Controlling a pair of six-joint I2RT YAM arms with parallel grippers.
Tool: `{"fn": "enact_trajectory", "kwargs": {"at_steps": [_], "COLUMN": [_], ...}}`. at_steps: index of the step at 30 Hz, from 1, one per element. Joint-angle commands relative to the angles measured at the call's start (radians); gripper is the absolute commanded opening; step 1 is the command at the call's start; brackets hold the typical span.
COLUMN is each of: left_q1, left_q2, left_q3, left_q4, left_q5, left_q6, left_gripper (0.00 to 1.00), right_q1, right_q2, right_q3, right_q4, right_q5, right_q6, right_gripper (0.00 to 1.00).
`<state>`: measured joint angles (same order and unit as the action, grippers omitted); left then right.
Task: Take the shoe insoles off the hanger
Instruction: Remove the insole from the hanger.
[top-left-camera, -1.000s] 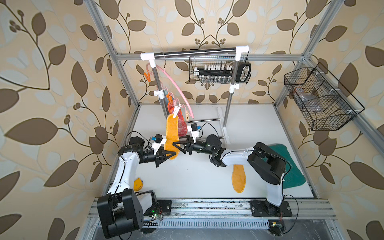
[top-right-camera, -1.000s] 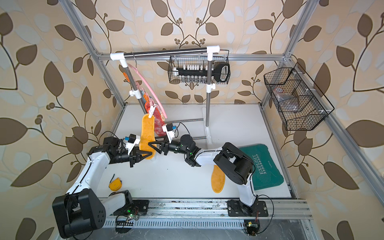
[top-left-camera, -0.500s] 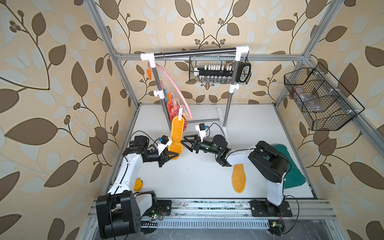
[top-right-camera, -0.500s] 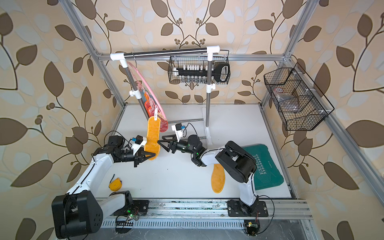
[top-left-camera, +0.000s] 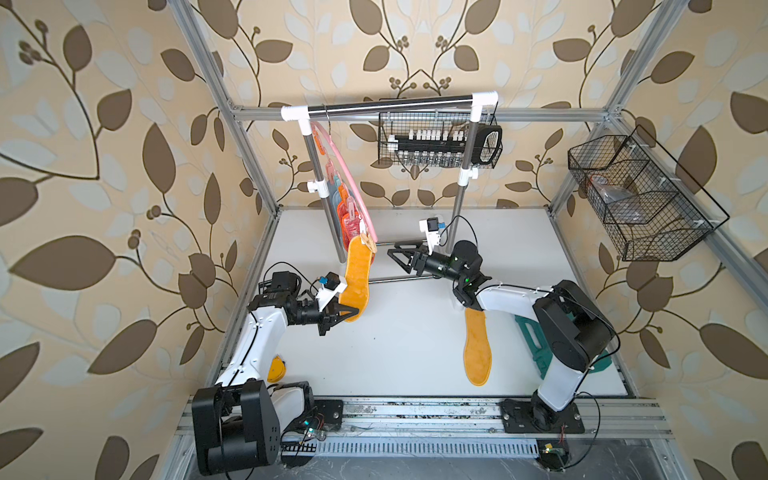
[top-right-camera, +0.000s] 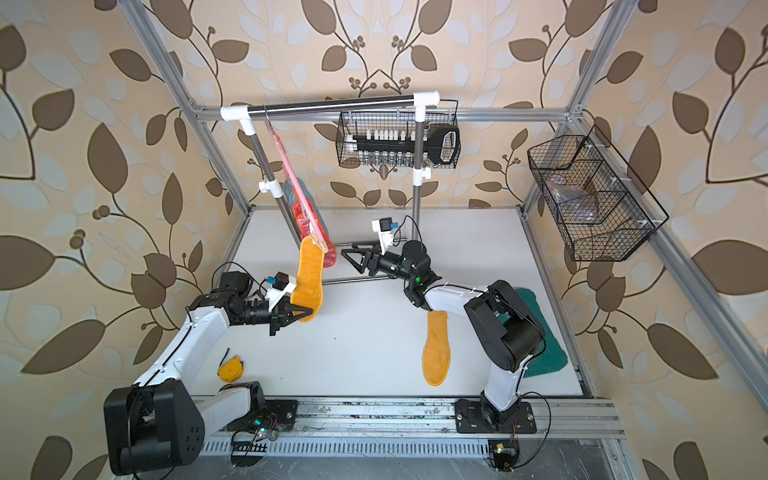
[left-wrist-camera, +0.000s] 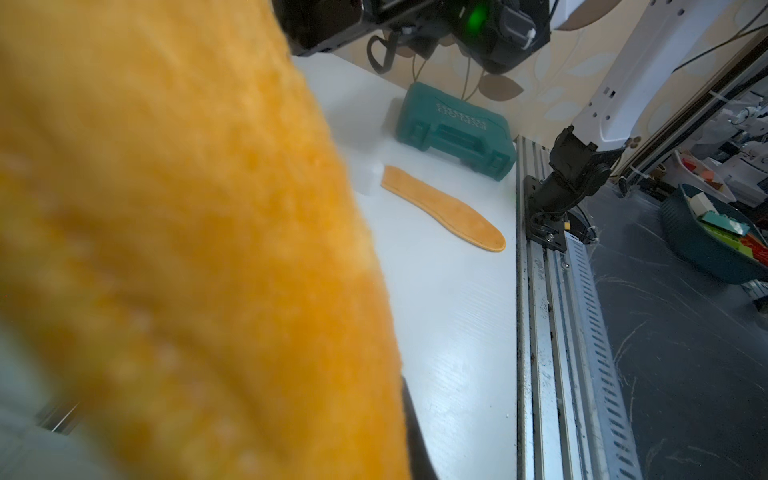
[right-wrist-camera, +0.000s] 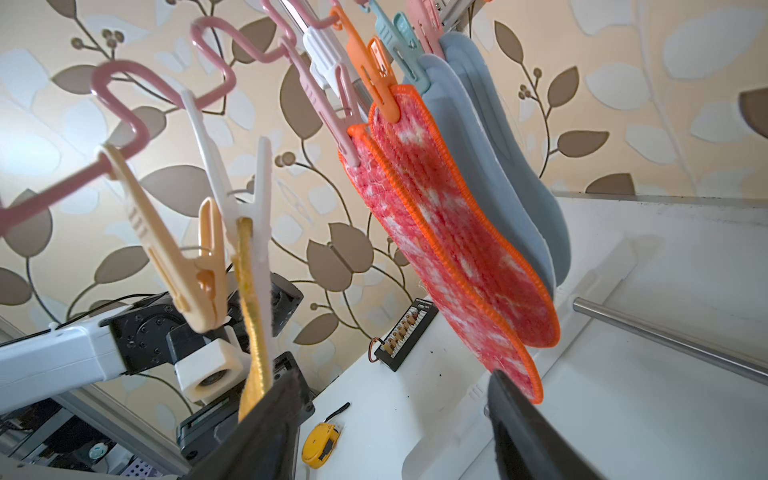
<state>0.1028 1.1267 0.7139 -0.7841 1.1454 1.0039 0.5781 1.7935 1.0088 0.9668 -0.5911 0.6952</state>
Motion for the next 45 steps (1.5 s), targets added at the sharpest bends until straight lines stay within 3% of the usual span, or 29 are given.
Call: {"fn": "enact_trajectory", "kwargs": {"at_steps": [1,8,22,30,45], "left_q1": [-0.011,-0.013,-0.015,-0.014,-0.015], "left_q2": [-0.023,-0.028,-0.034,-0.031,-0.027], "left_q3": [-0.011,-0.009,-0.009,-0.008,-0.002], "left_q4": [-0.03,-0.046,-0.064,-0.084,-0.09], "left_q5": [-0.001,0.008,0.019,0.022,0.024], "left_q6": [0.025,0.037,0.055,0.079,0.08], "left_gripper": [0.0,0.0,0.0,0.0,0.0], "right_q1": [-0.022,-0.033,0.044,0.058,0.077], "right_q2": [-0.002,0.027,0.198,0.202,0.153], "right_q3": [0.068,0.246,0.532,0.532,0.493], "right_q4": [-0.04,-0.196,-0.246,-0.156,-0.175], "right_q5": [-0.145,-0.195,-0.24,-0.283,-0.291], "right_q6": [0.024,-0.007,0.071,0.158,0.108], "right_gripper": [0.7,0.68,0.66,0.66,0.66]}}
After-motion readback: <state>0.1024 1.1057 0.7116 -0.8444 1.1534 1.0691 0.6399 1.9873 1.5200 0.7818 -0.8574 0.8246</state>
